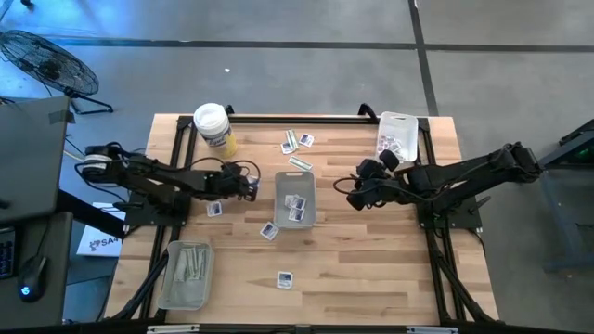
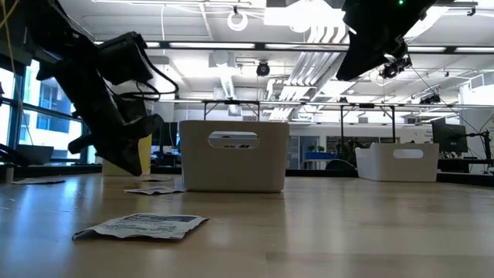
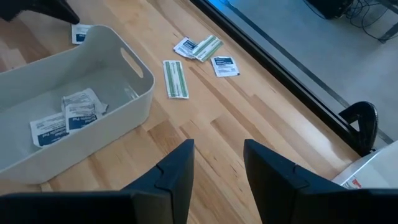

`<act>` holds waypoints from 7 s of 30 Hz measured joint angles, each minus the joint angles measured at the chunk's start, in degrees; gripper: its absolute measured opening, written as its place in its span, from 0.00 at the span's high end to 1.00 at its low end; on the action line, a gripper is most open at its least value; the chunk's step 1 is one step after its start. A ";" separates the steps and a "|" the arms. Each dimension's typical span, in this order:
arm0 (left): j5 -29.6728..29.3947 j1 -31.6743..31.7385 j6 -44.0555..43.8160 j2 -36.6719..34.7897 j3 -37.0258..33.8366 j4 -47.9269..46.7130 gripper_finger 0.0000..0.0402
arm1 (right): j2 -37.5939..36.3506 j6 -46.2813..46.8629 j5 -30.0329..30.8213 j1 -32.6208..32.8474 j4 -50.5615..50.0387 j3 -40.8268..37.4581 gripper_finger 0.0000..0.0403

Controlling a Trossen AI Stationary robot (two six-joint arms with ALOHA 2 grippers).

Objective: Pick & Place First Aid Supplies
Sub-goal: Put the blue pad into the middle gray bin

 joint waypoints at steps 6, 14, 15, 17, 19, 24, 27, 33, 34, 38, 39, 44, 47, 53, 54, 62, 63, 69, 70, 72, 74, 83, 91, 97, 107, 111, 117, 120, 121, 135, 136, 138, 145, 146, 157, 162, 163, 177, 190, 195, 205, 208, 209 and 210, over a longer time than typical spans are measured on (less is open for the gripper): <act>-0.08 0.00 3.86 -5.62 -0.02 -4.59 1.00 | -0.02 -0.04 0.00 0.00 0.00 0.00 0.67; 7.72 -0.02 20.86 -10.05 0.02 -5.70 0.97 | -0.02 -0.62 0.02 0.00 0.02 0.00 0.67; 8.56 -0.02 23.93 -10.03 0.02 -5.86 0.95 | -0.02 -0.64 0.00 -0.02 0.07 0.00 0.67; 9.40 -0.02 31.75 -10.05 0.02 -6.09 0.89 | -0.02 -1.04 0.00 -0.02 0.36 0.00 0.67; 10.12 -0.02 40.92 -10.05 0.02 -6.62 0.82 | -0.02 -1.06 -0.05 -0.01 0.35 0.00 0.67; 7.93 -0.04 61.46 -10.00 0.02 -6.47 0.67 | -0.02 -1.07 -0.35 -0.02 0.74 0.00 0.67; 6.23 -0.02 67.92 -9.28 0.04 -6.65 0.65 | -0.02 -1.07 -0.34 -0.01 0.90 0.00 0.67; 3.04 -0.05 78.95 -5.58 0.07 -5.07 0.65 | -0.02 -1.51 -0.33 -0.02 0.87 0.00 0.67; 1.96 -0.04 80.18 -4.74 0.08 -4.55 0.65 | -0.02 -1.51 -0.33 0.00 0.85 0.00 0.67; 0.56 -0.03 84.81 -1.42 0.12 -3.34 0.65 | -0.02 -1.53 -0.67 -0.01 0.87 0.00 0.67; 0.51 -0.07 86.00 -0.71 0.21 -3.17 0.64 | -0.02 -1.53 -0.75 -0.02 0.85 0.00 0.67; -0.43 -0.11 90.49 1.60 0.26 -1.21 0.64 | -0.02 -1.53 -0.79 -0.02 0.86 0.00 0.67; -0.20 -0.08 93.81 1.80 0.22 -0.29 0.64 | -0.02 -1.69 -0.79 -0.01 0.85 0.00 0.67; -0.26 -0.04 97.75 1.84 0.20 0.17 0.64 | -0.02 -1.95 -0.73 0.00 0.85 0.00 0.67; -0.36 -0.04 97.81 1.84 0.19 0.40 0.64 | -0.02 -1.95 -0.72 -0.02 0.85 0.00 0.67; -0.35 0.00 99.07 3.48 0.11 2.41 0.74 | -0.02 -1.95 -0.89 -0.01 0.98 0.00 0.67; -0.35 0.00 99.06 4.01 0.11 2.67 0.76 | -0.02 -1.95 -0.96 -0.02 1.03 0.00 0.67; -1.06 -0.02 99.05 6.65 0.14 5.58 0.90 | -0.02 -1.95 -1.25 -0.02 1.33 0.00 0.67; -1.25 -0.02 99.05 6.94 0.12 6.24 0.93 | -0.02 -1.95 -1.33 0.00 1.31 0.00 0.67; -1.68 -0.02 99.01 7.27 0.00 7.48 0.98 | -0.02 -1.95 -1.33 -0.02 1.32 0.00 0.67; -2.13 0.00 98.85 7.30 0.00 8.44 0.99 | -0.02 -1.95 -1.54 -0.02 1.37 0.00 0.67; -8.93 -4.65 97.76 6.85 4.76 6.42 1.00 | -0.02 -1.94 -4.45 0.04 1.31 0.00 0.67; -16.64 -14.55 87.83 4.67 15.59 -17.42 1.00 | -0.04 -1.97 -4.09 3.58 1.19 0.00 0.67; -20.95 -20.46 76.01 2.61 25.82 -35.24 1.00 | -0.04 0.27 -2.14 8.50 2.53 -0.03 0.67; -17.43 -19.79 86.55 7.89 29.63 -13.86 1.00 | 0.81 -4.42 -5.76 12.62 22.02 -8.19 0.67; -11.20 -16.69 86.21 13.23 32.59 -12.77 1.00 | 0.81 -4.40 -8.77 12.94 27.48 -11.55 0.67; -3.99 -14.47 85.26 19.55 37.84 -15.06 1.00 | 0.81 -4.40 -10.49 13.15 26.83 -12.66 0.67; -3.74 -14.49 85.28 21.35 39.10 -17.19 1.00 | 0.81 -4.40 -10.53 13.25 26.97 -12.68 0.67; -3.10 -14.49 85.24 21.74 39.34 -16.65 1.00 | 0.81 -4.40 -10.54 13.29 26.97 -12.68 0.67; -4.47 -14.88 83.79 21.58 39.23 -18.73 0.78 | 0.79 -4.11 -11.77 13.29 26.99 -12.63 0.67; -4.78 -15.24 83.72 20.90 39.23 -19.94 0.76 | 0.79 -4.11 -11.86 13.29 26.91 -12.63 0.67; -4.93 -16.64 82.18 19.01 39.23 -23.02 0.75 | 0.79 -4.00 -12.48 13.29 26.93 -12.63 0.67; 1.19 -26.76 61.26 12.89 38.78 -32.05 0.77 | 0.81 -4.88 -12.93 14.07 28.31 -12.63 0.67; 2.09 -28.45 58.33 12.85 38.29 -32.07 0.77 | 1.02 -5.84 -12.45 14.56 29.46 -12.63 0.67; -1.91 -35.98 44.12 13.95 23.81 -13.50 0.81 | 10.81 -9.50 -12.73 19.33 41.68 -12.56 0.67; -3.67 -33.75 44.12 13.95 18.00 -3.43 0.81 | 19.56 -11.67 -14.47 20.90 49.90 -12.58 0.67; -4.18 -33.23 44.15 13.96 17.07 -2.69 0.81 | 21.19 -12.09 -14.75 21.06 51.67 -12.59 0.67; 0.46 -31.50 46.73 21.19 12.95 15.00 0.81 | 38.85 -24.24 -18.03 20.53 60.30 -3.90 0.67; 8.23 -31.50 53.26 24.11 12.76 26.62 0.81 | 46.99 -42.86 -17.11 17.64 60.26 4.23 0.67; 15.04 -31.56 56.70 23.65 13.47 27.46 0.81 | 49.41 -47.79 -16.52 16.83 59.09 7.65 0.67; 12.24 -31.91 53.30 16.86 15.61 13.48 0.81 | 51.47 -54.30 -16.30 17.38 51.79 14.23 0.67; 12.31 -32.26 49.05 16.91 15.29 10.46 0.81 | 51.47 -56.17 -17.29 17.26 51.23 14.96 0.67; 12.15 -32.41 48.19 17.67 15.02 10.51 0.81 | 51.51 -56.22 -18.18 17.18 51.51 15.22 0.67; 11.88 -32.55 47.79 18.67 14.95 11.27 0.81 | 51.65 -56.22 -18.47 17.11 51.81 15.46 0.67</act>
